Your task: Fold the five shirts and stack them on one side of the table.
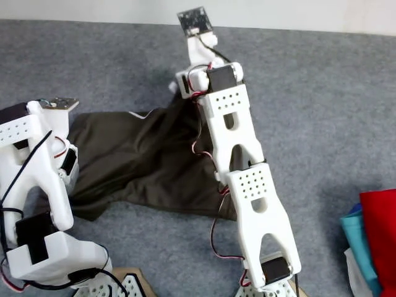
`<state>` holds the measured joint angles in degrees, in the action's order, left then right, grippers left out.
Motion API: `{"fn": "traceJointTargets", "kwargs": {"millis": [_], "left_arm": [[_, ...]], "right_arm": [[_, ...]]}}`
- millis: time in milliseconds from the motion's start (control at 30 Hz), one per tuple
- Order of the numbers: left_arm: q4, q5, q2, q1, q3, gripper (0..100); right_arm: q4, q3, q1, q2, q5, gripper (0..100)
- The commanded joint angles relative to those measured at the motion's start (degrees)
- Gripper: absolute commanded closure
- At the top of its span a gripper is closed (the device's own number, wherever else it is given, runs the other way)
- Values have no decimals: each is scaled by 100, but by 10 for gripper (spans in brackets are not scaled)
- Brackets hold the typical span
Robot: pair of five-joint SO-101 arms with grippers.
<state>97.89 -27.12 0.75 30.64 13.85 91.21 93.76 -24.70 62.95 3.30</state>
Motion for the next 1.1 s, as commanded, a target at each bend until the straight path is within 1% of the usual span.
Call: {"fn": "traceJointTargets", "kwargs": {"millis": [0, 33, 167, 300, 600, 733, 900, 967, 1067], "left_arm": [[-35, 53, 171, -13, -75, 990], [-35, 53, 198, -13, -84, 990], [9, 62, 224, 22, -391, 993], [149, 141, 215, 127, -831, 993], [246, 193, 224, 119, -1015, 993], [255, 158, 233, 154, -1156, 993], [308, 141, 233, 356, -1789, 990], [334, -105, 233, 382, -1824, 991], [334, -352, 233, 391, -1525, 992]], "right_arm": [[848, 725, 110, -734, 79, 993], [1007, 734, 110, -831, 79, 993], [1015, 646, 347, -1244, 44, 993], [1015, -268, 462, -1912, 35, 993], [989, -4769, 470, -4769, 35, 993], [945, -6580, 453, -5815, 35, 993], [303, -8892, 312, -6993, 70, 993], [-101, -9736, 242, -7512, 88, 993], [-699, -10826, 189, -8382, 97, 993]]}}
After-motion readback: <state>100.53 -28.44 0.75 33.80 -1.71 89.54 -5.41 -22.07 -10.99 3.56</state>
